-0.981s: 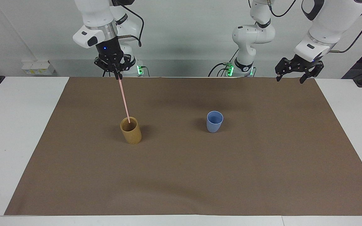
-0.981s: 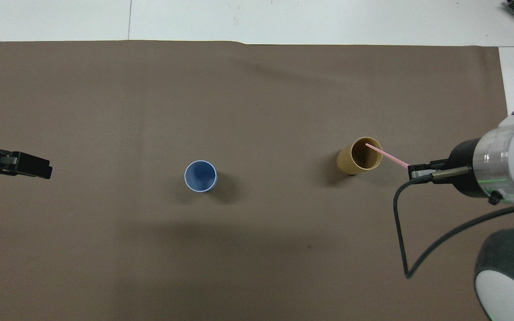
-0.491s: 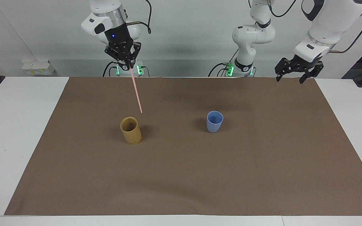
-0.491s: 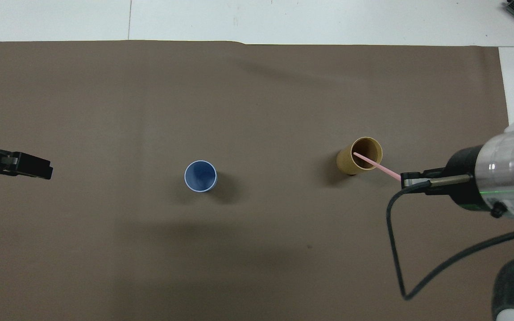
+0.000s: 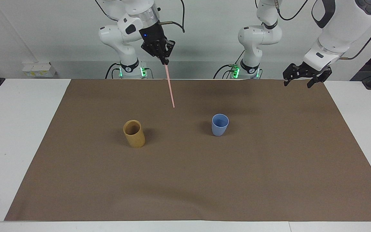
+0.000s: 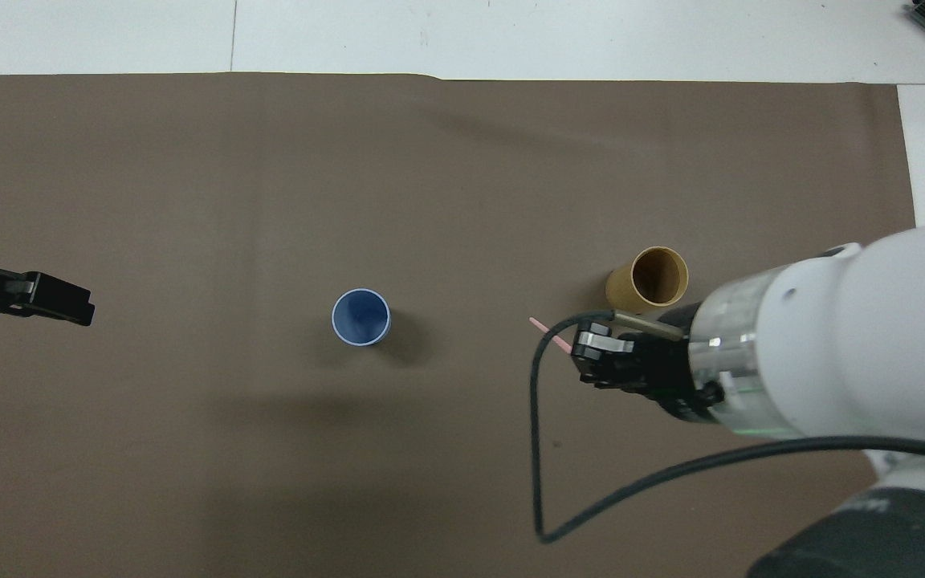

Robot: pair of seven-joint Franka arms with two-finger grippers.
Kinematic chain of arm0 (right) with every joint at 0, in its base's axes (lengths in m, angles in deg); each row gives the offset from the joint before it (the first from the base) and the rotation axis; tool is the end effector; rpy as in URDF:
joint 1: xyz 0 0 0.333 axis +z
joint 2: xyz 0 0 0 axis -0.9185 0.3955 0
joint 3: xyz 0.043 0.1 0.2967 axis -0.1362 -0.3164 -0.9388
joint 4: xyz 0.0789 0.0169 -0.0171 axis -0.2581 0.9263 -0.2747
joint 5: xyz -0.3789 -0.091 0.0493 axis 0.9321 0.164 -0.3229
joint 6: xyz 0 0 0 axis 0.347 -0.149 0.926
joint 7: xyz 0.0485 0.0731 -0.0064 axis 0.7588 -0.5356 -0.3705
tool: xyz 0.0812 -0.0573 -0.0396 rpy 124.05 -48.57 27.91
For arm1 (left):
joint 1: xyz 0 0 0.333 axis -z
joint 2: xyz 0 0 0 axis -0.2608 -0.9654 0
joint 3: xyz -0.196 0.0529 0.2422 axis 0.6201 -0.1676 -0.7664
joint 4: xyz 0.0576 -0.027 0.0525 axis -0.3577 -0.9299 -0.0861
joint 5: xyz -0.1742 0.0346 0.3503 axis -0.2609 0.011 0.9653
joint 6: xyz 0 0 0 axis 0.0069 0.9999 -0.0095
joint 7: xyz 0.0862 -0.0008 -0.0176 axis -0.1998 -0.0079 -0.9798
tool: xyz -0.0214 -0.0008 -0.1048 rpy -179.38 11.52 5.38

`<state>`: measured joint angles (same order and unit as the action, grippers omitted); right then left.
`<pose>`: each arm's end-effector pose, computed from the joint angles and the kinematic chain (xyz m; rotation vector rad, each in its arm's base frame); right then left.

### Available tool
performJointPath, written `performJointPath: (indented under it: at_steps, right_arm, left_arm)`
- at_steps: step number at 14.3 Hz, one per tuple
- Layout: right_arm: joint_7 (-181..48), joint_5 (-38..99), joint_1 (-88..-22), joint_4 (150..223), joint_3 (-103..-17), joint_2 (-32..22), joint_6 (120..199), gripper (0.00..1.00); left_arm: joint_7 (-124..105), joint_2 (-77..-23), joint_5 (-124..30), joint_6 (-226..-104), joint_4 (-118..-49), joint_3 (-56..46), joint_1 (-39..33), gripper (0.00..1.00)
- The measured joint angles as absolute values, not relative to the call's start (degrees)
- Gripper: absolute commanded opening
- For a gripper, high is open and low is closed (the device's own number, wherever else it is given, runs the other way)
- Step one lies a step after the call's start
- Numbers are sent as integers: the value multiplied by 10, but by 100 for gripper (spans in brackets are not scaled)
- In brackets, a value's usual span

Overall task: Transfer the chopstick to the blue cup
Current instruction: 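Carry the pink stick over the blue cup with the right gripper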

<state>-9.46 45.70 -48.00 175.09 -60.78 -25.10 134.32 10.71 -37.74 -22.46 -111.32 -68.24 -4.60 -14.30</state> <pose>0.4609 0.2658 0.6592 -2.8308 0.5547 0.1370 0.5294 -0.0391 0.6086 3.1083 -0.2418 -0.1831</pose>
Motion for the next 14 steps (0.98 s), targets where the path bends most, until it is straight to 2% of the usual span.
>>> performJointPath:
  at_steps: [3, 6, 9, 14]
  right_arm:
    - [17, 471, -412, 1711, -610, -193, 1380, 0]
    - [114, 518, -350, 1626, -610, -98, 1394, 0]
    - [187, 530, -318, 1544, -610, -14, 1395, 0]
    - [240, 530, -311, 1514, -617, 21, 1413, 0]
  left_arm:
    - [107, -377, -225, -1113, -671, -43, -143, 100]
    - [107, -373, -225, -1112, -669, -40, -143, 100]
    - [107, -370, -225, -1112, -668, -41, -143, 100]
    - [107, -370, -225, -1112, -668, -46, -147, 100]
